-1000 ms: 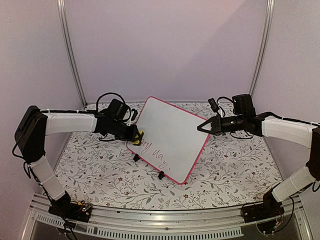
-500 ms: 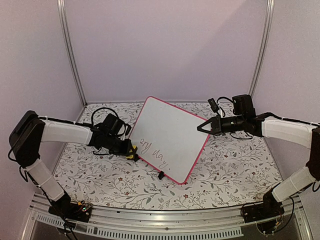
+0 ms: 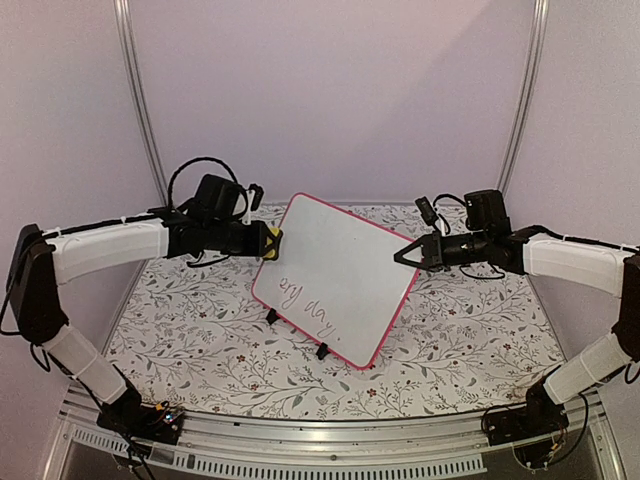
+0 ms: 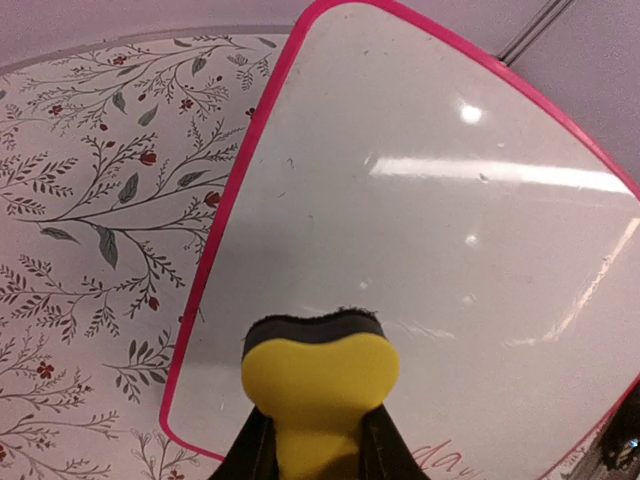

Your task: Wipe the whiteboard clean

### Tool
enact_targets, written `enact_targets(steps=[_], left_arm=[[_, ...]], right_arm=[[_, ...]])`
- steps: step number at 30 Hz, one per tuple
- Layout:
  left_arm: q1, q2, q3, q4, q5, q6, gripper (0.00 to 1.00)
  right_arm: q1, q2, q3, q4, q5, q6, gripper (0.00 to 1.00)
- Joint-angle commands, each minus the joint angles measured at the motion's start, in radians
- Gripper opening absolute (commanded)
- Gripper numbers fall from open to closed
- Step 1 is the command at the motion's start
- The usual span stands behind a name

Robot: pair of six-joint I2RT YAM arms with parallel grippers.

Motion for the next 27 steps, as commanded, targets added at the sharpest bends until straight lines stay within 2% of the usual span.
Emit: enact_targets(steps=[1,8,19,23,27], left_arm=[[-0.008,0.112,-0.007,-0.028,-0.008,0.025,0.00],[-0.009,0.172,-0.099,0.028,0.024,-0.021,0.00],[-0.011,0.130,-0.299,0.069,0.032,-0.084,0.00],[-0.012,0.086,-0.301,0.070,0.024,-0.077,0.00],[-0.017,0.030,-0.234,0.061,0.018,-0.049,0.00]], right_arm=[[0.014,0.007,-0.023,-0.056,-0.014,-0.004,0.00],[0.015,0.005,-0.023,-0.058,-0.014,-0.006,0.00],[0.014,0.013,-0.023,-0.052,-0.017,-0.003,0.00],[0.015,0.014,-0.022,-0.052,-0.017,-0.004,0.00],[0.015,0.015,-0.019,-0.053,-0.020,-0.002,0.00]])
